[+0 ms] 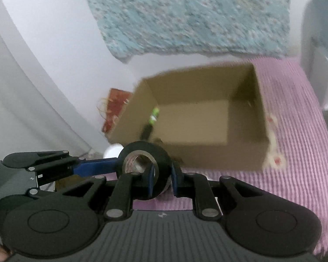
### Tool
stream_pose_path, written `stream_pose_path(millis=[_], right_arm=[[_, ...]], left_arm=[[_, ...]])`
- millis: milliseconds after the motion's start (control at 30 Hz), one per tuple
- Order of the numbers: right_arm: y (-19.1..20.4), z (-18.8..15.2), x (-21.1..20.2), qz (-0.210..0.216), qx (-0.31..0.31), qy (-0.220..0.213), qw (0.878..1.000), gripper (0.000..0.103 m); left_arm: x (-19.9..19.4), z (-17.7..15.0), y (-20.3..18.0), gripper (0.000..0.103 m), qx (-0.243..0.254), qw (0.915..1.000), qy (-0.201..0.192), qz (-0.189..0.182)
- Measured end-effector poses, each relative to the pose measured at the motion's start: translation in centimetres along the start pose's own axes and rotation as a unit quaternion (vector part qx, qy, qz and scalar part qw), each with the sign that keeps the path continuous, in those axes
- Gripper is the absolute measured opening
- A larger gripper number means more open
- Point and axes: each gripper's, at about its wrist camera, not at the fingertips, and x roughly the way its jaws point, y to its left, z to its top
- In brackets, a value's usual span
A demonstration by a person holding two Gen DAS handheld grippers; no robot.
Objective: Organize rigid objects
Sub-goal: 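Lift the black tape roll and carry it into the box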
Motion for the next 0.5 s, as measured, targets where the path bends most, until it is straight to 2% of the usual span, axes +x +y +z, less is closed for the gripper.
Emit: stream_pose_path(millis=[167,400,500], right_arm=[[0.5,4.1,3.6,0.02,-0.01,0.015,1.0,0.018],[-1.0,9.1,11.3,0.042,0.026,0.083,0.995,0.018],[-1.7,10.0,14.5,0.043,0.04,0.113,0.992,0.018]], left_arm=[[1.2,2.9,2.9,0.047,-0.019,0.9996,0.001,0.019],[5.6,5.7,7.6,0.047,-0.056,0.9969,0.05,0.023],[7.8,6.7,9.0,0.047,-0.064,0.9949,0.074,0.025]])
